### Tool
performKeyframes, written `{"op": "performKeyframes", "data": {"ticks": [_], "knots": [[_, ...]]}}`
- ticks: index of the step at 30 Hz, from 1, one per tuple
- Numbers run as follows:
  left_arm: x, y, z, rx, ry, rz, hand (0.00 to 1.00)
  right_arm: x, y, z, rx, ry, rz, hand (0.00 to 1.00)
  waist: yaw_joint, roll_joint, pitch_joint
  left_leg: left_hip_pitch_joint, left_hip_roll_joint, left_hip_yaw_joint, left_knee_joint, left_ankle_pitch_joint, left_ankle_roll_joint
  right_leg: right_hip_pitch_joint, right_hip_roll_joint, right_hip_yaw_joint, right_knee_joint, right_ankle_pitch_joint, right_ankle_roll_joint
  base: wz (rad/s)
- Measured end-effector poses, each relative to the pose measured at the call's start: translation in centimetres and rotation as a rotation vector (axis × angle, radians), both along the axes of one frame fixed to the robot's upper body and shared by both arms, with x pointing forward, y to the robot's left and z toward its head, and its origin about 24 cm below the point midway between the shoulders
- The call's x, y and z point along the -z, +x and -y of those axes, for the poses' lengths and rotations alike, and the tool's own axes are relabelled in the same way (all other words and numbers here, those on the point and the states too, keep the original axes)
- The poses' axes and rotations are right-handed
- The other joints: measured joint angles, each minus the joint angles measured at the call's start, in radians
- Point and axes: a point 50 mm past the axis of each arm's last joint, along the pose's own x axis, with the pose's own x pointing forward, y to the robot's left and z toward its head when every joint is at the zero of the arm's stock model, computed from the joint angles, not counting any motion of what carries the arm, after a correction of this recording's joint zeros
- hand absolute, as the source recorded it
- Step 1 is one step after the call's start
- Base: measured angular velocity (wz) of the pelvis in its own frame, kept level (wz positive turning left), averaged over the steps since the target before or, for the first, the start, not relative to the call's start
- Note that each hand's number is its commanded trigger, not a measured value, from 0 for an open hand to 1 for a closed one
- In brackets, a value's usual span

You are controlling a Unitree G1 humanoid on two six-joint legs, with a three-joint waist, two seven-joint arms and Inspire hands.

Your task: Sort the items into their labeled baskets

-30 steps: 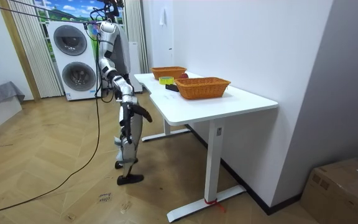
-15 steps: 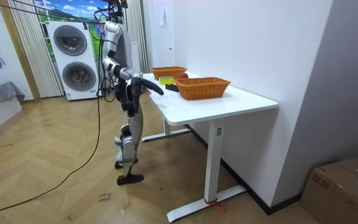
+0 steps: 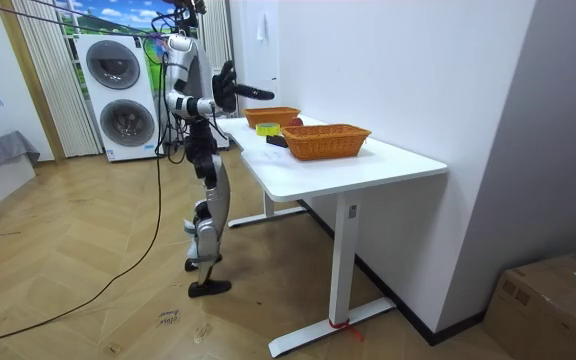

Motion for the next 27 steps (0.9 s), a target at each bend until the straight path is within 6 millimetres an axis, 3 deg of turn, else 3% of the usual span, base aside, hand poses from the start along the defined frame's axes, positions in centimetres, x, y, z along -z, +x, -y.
{"op": "performKeyframes", "data": {"ticks": [4, 11, 15, 18, 27], "knots": [[0.1, 0.0, -0.1, 0.049, 0.009, -0.029, 0.0, -2.5, 0.4, -0.3, -0.039, -0.123, 0.045, 0.0, 0.021, -0.006, 0.0004, 0.0, 0.001, -0.009, 0.002, 0.0, 0.0, 0.001, 0.001, -0.002, 0.0, 0.001, -0.001, 0.02], [0.3, -0.8, 0.1, 0.057, -0.014, -0.071, 0.0, -4.2, 1.8, -0.8, -0.085, -0.201, 0.083, 0.0, 0.025, -0.028, 0.0009, 0.0, 0.001, -0.026, 0.006, 0.001, -0.001, 0.009, 0.0, -0.021, 0.0, 0.001, -0.002, 0.06], [0.4, -0.6, 0.2, 0.064, -0.023, -0.069, 0.0, -5.5, 2.6, -1.5, -0.145, -0.305, 0.062, 0.0, 0.047, -0.03, 0.0092, 0.0, 0.002, -0.027, 0.013, 0.001, -0.001, 0.01, 0.0, -0.021, 0.001, 0.002, -0.004, 0.0], [0.4, -0.5, 0.2, 0.066, -0.03, -0.07, 0.0, -6.3, 3.3, -2.2, -0.223, -0.382, 0.027, 0.0, 0.053, -0.032, 0.0094, -0.001, 0.002, -0.031, 0.016, 0.001, -0.001, 0.012, -0.001, -0.025, 0.001, 0.003, -0.004, 0.03], [0.5, 0.1, 0.3, 0.092, -0.054, -0.061, 0.0, -6.8, 4.7, -3.6, -0.383, -0.426, -0.019, 0.0, 0.062, -0.034, 0.0077, -0.001, 0.001, -0.039, 0.021, 0.0, -0.001, 0.021, -0.001, -0.028, -0.002, 0.003, -0.005, 0.03]]}}
